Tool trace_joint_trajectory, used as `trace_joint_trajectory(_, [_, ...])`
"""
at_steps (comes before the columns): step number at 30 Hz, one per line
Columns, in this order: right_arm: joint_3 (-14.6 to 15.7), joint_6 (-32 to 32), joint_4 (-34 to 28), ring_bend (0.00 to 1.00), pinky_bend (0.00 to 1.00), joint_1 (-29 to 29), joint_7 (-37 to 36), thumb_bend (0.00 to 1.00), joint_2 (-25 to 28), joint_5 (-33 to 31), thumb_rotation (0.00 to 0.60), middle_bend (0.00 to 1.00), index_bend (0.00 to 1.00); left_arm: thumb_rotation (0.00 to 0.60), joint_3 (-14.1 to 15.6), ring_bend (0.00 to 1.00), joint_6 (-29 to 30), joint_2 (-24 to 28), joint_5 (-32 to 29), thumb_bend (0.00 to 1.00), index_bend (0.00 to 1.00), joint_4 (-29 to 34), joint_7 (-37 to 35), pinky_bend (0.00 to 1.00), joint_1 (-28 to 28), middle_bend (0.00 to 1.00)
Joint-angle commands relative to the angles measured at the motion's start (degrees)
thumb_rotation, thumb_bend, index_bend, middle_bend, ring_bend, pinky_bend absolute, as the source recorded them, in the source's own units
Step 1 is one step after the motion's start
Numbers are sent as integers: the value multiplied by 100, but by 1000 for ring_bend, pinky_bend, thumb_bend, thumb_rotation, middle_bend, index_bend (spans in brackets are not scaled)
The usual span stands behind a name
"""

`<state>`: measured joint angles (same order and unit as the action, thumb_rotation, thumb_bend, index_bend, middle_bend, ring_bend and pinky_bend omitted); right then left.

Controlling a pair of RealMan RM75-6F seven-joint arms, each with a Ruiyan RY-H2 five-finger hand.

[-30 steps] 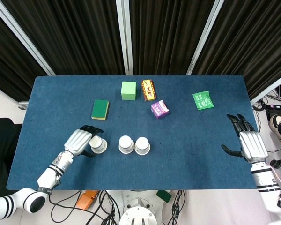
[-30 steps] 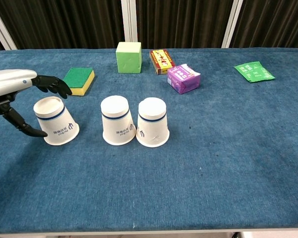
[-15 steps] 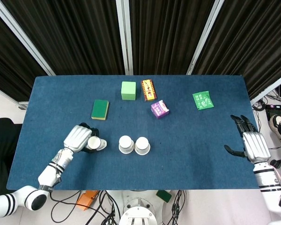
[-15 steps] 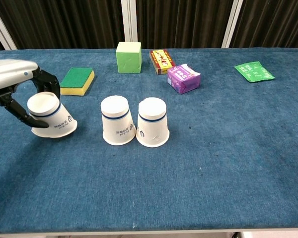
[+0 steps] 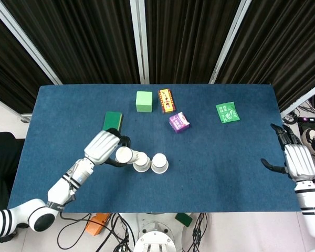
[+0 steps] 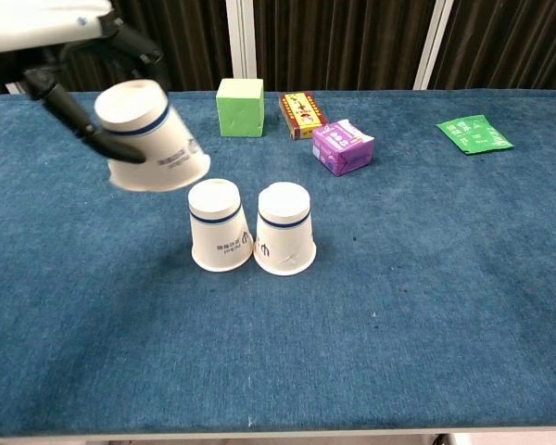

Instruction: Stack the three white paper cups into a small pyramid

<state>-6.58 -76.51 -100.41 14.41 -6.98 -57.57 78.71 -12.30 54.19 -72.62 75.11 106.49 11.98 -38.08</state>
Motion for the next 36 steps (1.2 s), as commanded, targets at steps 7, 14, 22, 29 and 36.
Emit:
trace_joint_trajectory(7, [-36, 21, -50, 64, 192, -60, -22, 333, 102, -52, 600, 157, 0, 600, -125, 472, -348, -355, -1000, 150, 490, 232, 1084, 313, -707, 551])
trace_joint_trajectory(14, [-48, 81, 20, 64, 192, -79, -110, 332, 71, -68, 600, 157, 0, 600, -81, 461, -190, -650, -1672, 149, 481, 194, 1820, 313, -1086, 549])
trace_joint_trajectory(22, [-57, 143, 92, 64, 192, -89, -180, 333, 41, -73, 600, 157, 0, 600, -85, 451, -100, -776, -2216, 146, 464, 202, 2117, 313, -1410, 524])
trace_joint_trajectory(29, [-65, 180, 168, 64, 192, -111, -273, 332, 25, -86, 600, 157, 0, 600, 1, 422, 49, -857, -2491, 145, 441, 138, 2338, 313, -1599, 495])
trace_joint_trajectory(36, [-78, 232, 236, 64, 192, -110, -378, 333, 13, -75, 600, 157, 0, 600, 105, 413, 114, -871, -2727, 141, 397, 130, 2450, 302, -1737, 459])
